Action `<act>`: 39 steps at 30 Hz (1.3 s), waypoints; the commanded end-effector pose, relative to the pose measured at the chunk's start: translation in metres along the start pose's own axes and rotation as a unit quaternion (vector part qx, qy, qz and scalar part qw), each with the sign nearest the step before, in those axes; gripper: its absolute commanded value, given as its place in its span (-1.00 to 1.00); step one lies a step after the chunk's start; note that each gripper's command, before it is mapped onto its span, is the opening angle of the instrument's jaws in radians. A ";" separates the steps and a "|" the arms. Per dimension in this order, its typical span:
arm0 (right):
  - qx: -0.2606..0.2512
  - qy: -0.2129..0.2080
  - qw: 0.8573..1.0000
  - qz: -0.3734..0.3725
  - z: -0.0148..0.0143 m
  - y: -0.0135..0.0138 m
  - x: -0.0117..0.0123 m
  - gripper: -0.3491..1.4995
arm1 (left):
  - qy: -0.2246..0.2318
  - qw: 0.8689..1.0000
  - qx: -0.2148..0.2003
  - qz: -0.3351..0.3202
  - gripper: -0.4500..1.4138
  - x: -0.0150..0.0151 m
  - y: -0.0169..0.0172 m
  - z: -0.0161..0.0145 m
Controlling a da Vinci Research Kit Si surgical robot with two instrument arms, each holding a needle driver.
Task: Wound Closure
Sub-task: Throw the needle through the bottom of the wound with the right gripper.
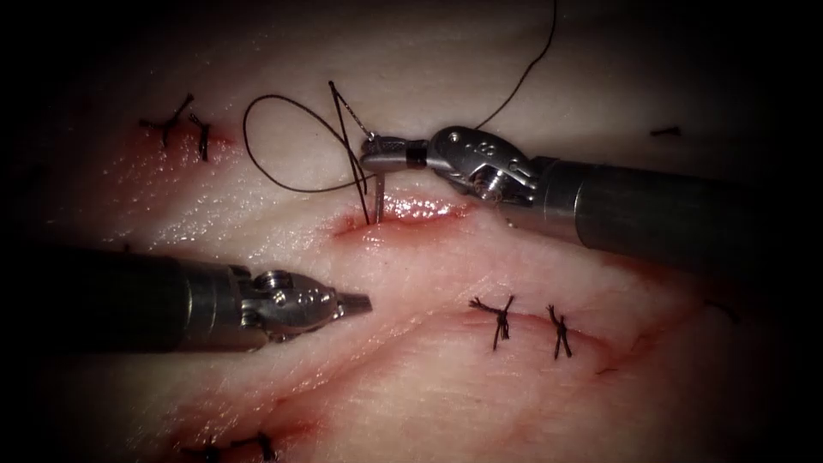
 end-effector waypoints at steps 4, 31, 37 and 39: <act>-0.001 0.004 1.000 0.000 0.0009 0.0006 0.0009 -1.00 | 0.000 1.000 0.000 0.000 -0.62 0.0001 -0.0003 0.0008; 0.048 -0.035 0.998 0.038 0.0011 -0.0001 0.0015 -1.00 | -0.010 1.000 0.001 0.008 -0.60 -0.0021 -0.0017 0.0016; 0.055 -0.049 0.996 0.058 0.0011 -0.0003 0.0021 -1.00 | -0.010 1.000 0.001 0.008 -0.59 -0.0026 -0.0020 0.0018; 0.055 -0.047 0.995 0.066 0.0011 -0.0003 0.0025 -1.00 | -0.015 1.000 0.001 0.005 -0.62 -0.0027 -0.0020 0.0020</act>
